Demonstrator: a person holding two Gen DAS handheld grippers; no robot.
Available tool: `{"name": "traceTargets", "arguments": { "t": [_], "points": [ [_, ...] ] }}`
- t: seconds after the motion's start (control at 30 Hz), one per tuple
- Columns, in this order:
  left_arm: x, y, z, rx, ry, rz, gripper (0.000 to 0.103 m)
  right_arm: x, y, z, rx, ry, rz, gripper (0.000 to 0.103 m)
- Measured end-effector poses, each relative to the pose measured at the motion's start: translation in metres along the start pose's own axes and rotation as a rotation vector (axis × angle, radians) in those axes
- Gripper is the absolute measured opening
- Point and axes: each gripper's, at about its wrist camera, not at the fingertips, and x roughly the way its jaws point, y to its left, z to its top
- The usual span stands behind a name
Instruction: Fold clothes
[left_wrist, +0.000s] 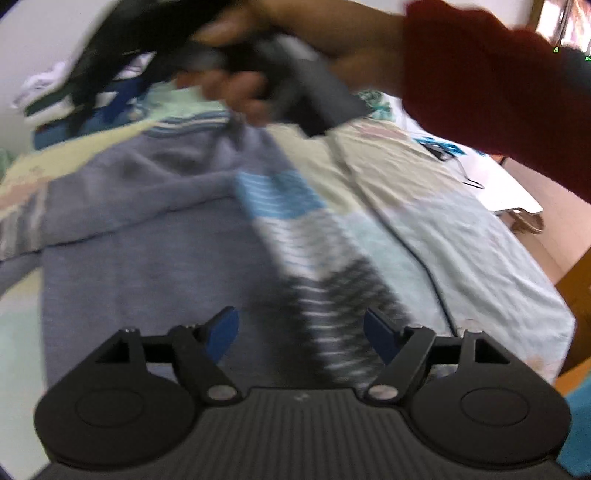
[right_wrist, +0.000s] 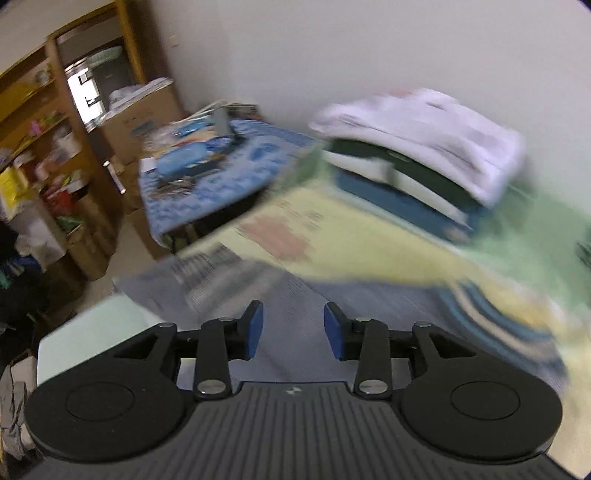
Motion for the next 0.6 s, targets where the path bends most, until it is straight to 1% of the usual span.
{"name": "traceTargets", "arguments": {
  "t": [0.03, 0.1, 0.17, 0.27, 0.33, 0.4, 0.43, 0.47, 0.5, 0.53, 0.6],
  "points": [
    [-0.002, 0.006, -0.001, -0.004, -0.001, 0.006, 0.078, 0.014, 0.012, 0.010, -0.014, 0.003, 0.010, 0.047],
    [-0.007, 0.019, -0.007, -0.018, 0.003, 0.010, 0.080, 0.043, 0.035, 0.026, -0.014, 0.022, 0.045, 0.050],
    [-0.011, 0.032, -0.015, -0.040, 0.015, 0.000, 0.080, 0.070, 0.054, 0.037, -0.012, 0.059, 0.075, 0.051],
    [-0.022, 0.048, -0.030, -0.066, 0.022, -0.014, 0.080, 0.103, 0.085, 0.043, -0.048, 0.114, 0.098, 0.052],
    [-0.027, 0.057, -0.037, -0.072, 0.024, -0.011, 0.080, 0.121, 0.105, 0.040, -0.100, 0.162, 0.098, 0.052],
    [-0.032, 0.066, -0.040, -0.070, 0.018, -0.005, 0.082, 0.133, 0.122, 0.034, -0.182, 0.198, 0.054, 0.052],
    [-0.034, 0.070, -0.040, -0.068, 0.013, -0.002, 0.084, 0.136, 0.127, 0.031, -0.220, 0.200, 0.012, 0.047],
    [-0.036, 0.074, -0.040, -0.065, 0.006, 0.005, 0.087, 0.134, 0.125, 0.032, -0.214, 0.193, 0.001, 0.042],
    [-0.037, 0.078, -0.040, -0.059, -0.002, 0.014, 0.087, 0.133, 0.123, 0.033, -0.208, 0.187, -0.010, 0.026],
    [-0.039, 0.081, -0.039, -0.051, -0.012, 0.023, 0.087, 0.131, 0.121, 0.034, -0.201, 0.181, -0.020, 0.013],
    [-0.041, 0.087, -0.034, -0.025, -0.042, 0.048, 0.088, 0.122, 0.112, 0.040, -0.158, 0.156, -0.026, 0.012]
  ]
}}
